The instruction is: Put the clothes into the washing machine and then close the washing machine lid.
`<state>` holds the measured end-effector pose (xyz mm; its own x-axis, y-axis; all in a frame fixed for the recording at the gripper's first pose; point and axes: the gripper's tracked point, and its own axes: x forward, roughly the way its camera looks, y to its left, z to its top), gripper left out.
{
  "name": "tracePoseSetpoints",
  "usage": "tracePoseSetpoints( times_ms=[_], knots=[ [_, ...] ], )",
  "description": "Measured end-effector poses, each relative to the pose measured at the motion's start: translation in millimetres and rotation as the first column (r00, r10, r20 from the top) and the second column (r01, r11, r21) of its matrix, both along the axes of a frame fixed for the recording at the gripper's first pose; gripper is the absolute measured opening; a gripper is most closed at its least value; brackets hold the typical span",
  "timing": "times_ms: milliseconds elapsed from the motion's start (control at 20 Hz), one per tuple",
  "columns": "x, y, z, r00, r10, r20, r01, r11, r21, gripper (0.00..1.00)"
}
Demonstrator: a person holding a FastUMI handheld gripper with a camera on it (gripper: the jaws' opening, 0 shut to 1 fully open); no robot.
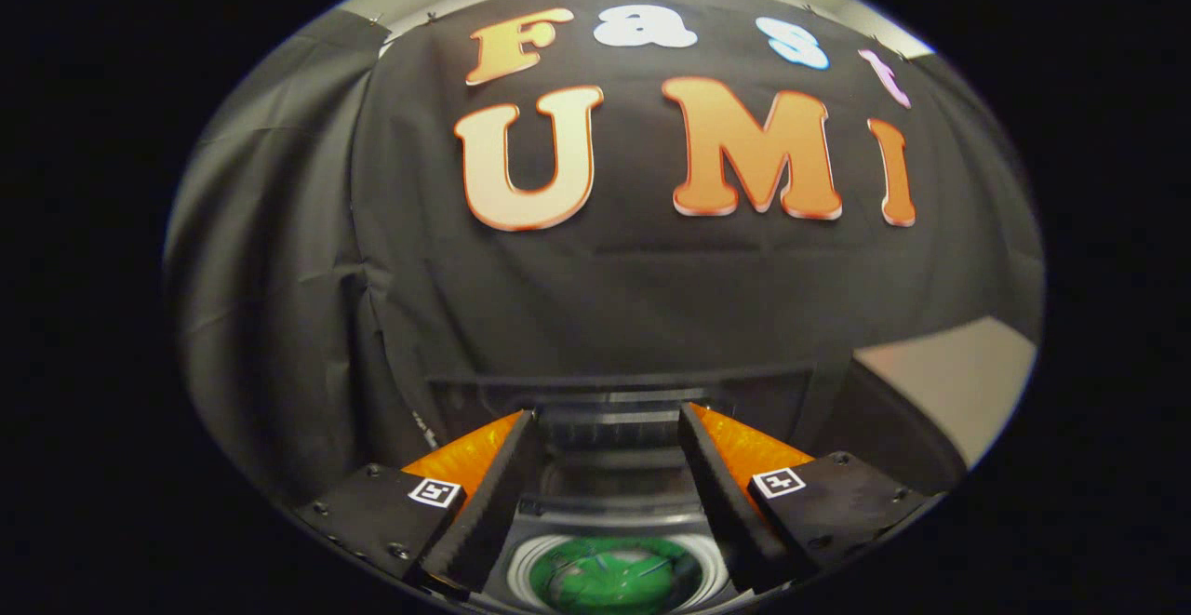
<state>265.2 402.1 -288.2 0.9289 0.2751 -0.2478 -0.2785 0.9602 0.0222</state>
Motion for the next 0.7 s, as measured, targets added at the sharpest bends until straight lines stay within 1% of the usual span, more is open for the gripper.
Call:
tracePoseSetpoints(
  times_ms=[100,200,250,450,600,700],
  knots=[
    [27.5,7.2,14.9,1.000,0.013,0.000,-0.013,1.000,-0.012,0.98],
    [55.5,15.9,20.3,0.999,0.026,-0.019,-0.025,1.000,0.014,0.98],
    [71.5,16.1,21.3,1.000,0.018,-0.015,-0.017,1.000,0.022,0.98],
    [108.4,11.5,-5.1,0.995,-0.020,-0.093,0.022,1.000,0.019,0.98],
    [125.3,4.1,-30.8,0.987,-0.057,-0.154,0.057,0.998,-0.002,0.98],
    [128.5,2.5,-40.5,0.982,-0.074,-0.175,0.075,0.997,0.004,0.98]
  ],
)
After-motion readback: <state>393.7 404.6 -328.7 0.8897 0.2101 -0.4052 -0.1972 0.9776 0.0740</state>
